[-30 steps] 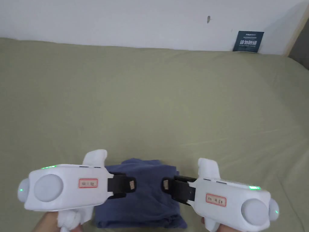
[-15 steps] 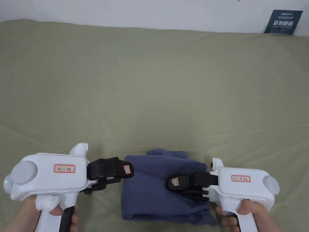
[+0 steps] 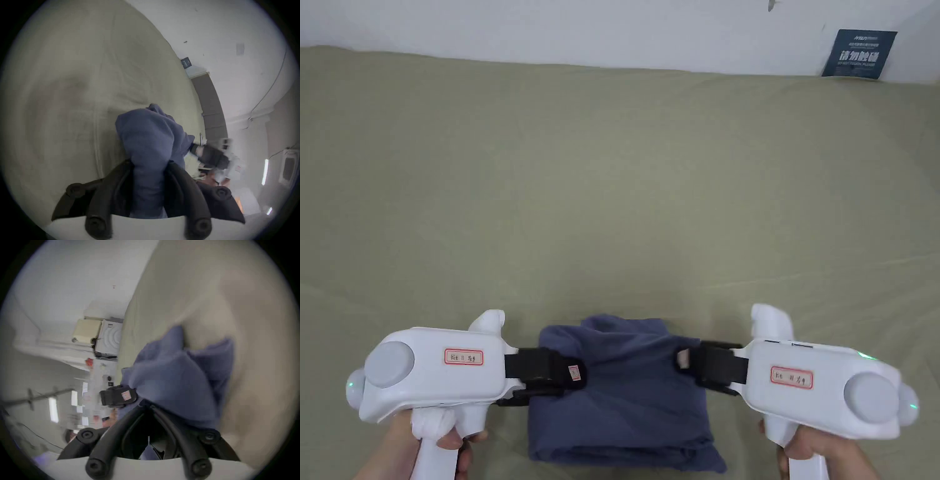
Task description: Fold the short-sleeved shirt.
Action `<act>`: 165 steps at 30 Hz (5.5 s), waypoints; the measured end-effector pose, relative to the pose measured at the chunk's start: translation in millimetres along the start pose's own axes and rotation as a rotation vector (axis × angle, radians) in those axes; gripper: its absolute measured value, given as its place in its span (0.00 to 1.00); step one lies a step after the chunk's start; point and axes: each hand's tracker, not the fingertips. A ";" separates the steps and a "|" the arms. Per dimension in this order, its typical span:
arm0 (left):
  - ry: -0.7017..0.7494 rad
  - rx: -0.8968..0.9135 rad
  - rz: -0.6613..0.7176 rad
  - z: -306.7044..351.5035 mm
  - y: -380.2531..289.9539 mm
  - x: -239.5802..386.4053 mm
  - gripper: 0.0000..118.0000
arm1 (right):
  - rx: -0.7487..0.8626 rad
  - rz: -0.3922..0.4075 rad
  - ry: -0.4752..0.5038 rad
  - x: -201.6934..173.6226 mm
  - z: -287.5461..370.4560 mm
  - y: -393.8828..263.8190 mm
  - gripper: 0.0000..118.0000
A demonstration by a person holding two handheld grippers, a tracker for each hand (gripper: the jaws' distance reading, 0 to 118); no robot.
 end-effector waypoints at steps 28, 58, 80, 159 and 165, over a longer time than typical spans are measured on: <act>0.234 0.187 0.104 226.9 64.7 -110.4 0.23 | 0.505 0.418 -0.143 -198.7 -45.6 2.4 0.00; 0.622 0.372 0.032 389.3 157.6 -213.2 0.96 | 0.303 0.525 0.189 -324.7 -179.7 -18.6 0.00; 0.464 0.774 -0.544 79.6 -30.4 194.8 0.06 | 0.509 0.394 -0.350 -100.4 117.2 54.0 0.00; 0.719 0.860 -0.575 95.4 -79.8 285.4 1.00 | 0.573 0.252 -0.322 -96.1 182.9 65.4 1.00; 0.721 0.894 -0.623 97.8 -84.0 287.0 1.00 | 0.576 0.298 -0.462 -100.9 176.4 64.8 1.00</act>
